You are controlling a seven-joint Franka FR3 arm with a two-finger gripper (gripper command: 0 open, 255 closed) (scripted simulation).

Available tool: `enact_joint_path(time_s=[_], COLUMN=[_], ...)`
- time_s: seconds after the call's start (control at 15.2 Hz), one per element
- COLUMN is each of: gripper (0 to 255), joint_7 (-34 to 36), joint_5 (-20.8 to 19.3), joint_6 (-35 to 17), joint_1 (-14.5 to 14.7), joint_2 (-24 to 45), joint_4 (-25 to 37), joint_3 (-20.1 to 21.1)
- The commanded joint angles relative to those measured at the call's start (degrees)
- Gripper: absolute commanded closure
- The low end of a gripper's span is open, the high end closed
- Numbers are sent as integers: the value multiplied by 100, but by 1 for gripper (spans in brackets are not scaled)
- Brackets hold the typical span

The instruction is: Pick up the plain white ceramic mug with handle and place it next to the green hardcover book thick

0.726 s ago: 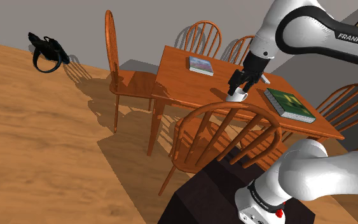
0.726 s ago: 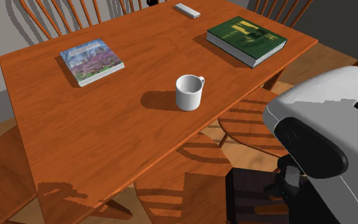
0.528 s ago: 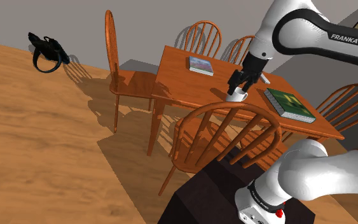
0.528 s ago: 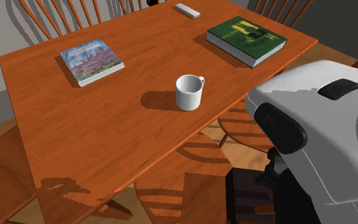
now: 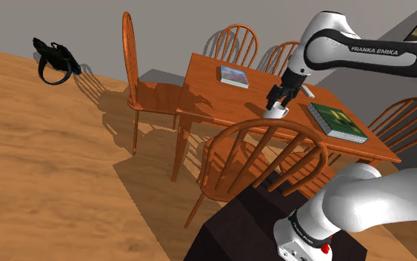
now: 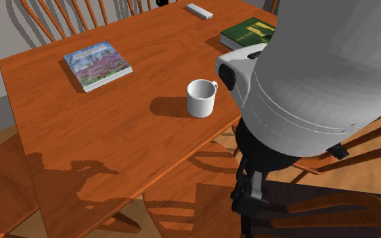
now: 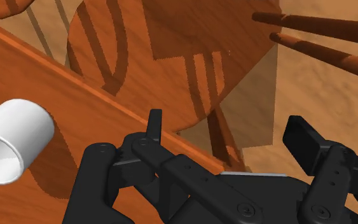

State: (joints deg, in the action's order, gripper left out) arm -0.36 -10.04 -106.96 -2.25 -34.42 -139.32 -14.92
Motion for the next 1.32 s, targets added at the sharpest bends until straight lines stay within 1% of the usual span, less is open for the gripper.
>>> enact_joint_path(time_s=[0.0, 0.33, 0.66, 0.79, 0.99, 1.25], gripper=[0, 0, 0, 0, 0, 0], joint_7=[-221, -837, -1554, -1882, -2422, -3178], joint_5=[-54, -60, 214, 423, 848, 1567], joint_6=[-206, -781, -1279, -1444, -1636, -1758], joint_1=[-43, -113, -121, -127, -171, -385], joint_2=[273, 1085, 2039, 2461, 3141, 4113], joint_4=[111, 440, 940, 1189, 1616, 2298], joint_3=[-215, -802, -1373, -1582, -1851, -2042])
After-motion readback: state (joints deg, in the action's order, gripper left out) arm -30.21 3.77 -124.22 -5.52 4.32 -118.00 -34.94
